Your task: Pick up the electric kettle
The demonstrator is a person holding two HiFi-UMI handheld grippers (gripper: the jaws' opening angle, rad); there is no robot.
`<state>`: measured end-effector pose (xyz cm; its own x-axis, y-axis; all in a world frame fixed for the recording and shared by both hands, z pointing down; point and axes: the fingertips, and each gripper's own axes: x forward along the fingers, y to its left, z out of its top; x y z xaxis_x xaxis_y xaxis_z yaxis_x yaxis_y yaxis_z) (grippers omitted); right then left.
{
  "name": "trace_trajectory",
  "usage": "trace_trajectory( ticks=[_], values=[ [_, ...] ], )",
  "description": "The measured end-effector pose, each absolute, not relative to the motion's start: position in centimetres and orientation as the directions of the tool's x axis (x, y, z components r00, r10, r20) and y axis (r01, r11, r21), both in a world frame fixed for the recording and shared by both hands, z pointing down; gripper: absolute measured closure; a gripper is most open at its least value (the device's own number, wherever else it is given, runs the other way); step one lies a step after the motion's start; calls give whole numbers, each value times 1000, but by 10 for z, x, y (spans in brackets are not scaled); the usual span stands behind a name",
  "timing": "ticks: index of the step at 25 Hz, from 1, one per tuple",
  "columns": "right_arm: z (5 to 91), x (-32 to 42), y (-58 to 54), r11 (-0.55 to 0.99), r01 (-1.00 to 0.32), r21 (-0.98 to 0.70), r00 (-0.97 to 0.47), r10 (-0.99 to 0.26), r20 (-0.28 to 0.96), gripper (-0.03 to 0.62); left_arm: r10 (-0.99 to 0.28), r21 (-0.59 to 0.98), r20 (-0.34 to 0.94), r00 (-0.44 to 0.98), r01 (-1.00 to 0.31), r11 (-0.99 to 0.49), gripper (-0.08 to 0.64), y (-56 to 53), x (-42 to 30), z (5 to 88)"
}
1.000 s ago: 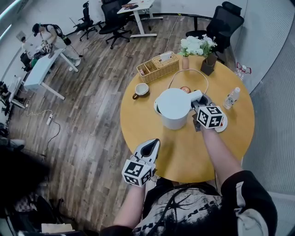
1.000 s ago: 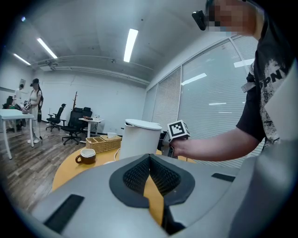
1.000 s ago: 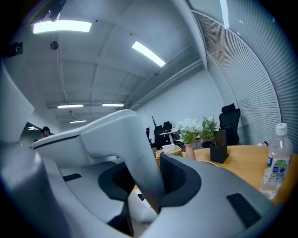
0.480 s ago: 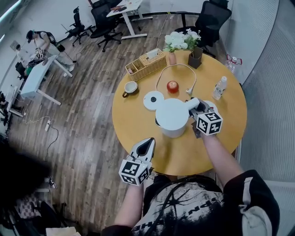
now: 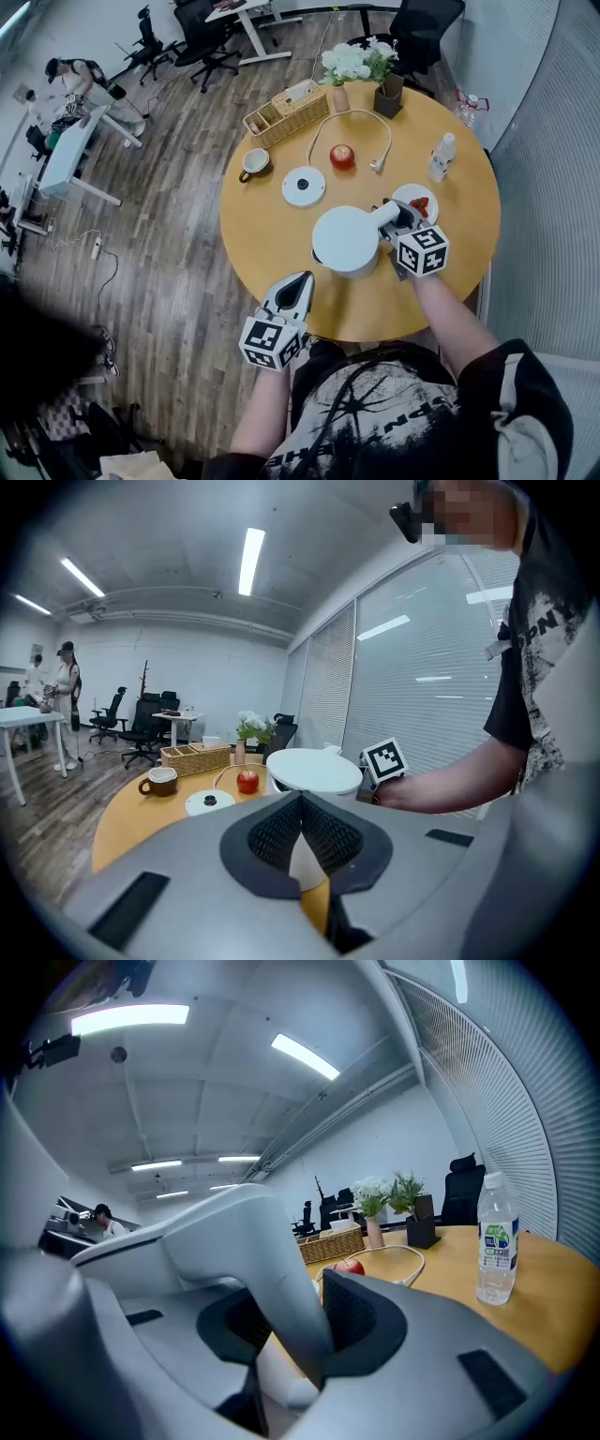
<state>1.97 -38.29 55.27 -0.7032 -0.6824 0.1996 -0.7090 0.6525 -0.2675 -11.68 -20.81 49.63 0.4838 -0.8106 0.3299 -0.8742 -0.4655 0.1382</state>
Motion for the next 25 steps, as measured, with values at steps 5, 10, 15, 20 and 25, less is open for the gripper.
trace_trajectory(
  ticks=[5,10,15,20,25],
  values=[
    [569,21,-372,639,-710,-297,-702,-679,215,453,-808,140,345,478,-877,-460,560,-200,-117,500],
    [575,22,-371,619,-719,-315,-690,-688,225,453,-807,145,354,472,-880,-452,560,-196,-119,503],
    [576,21,-371,645,-716,-267,-697,-677,235,453,-804,151,358,474,-879,-451,560,-193,-117,506],
    [575,17,-371,670,-699,-249,-715,-657,238,453,-812,141,351,467,-883,-447,560,-194,-120,502],
    [570,14,-370,692,-692,-205,-721,-650,239,453,-815,137,332,475,-879,-456,560,-197,-119,492]
  ],
)
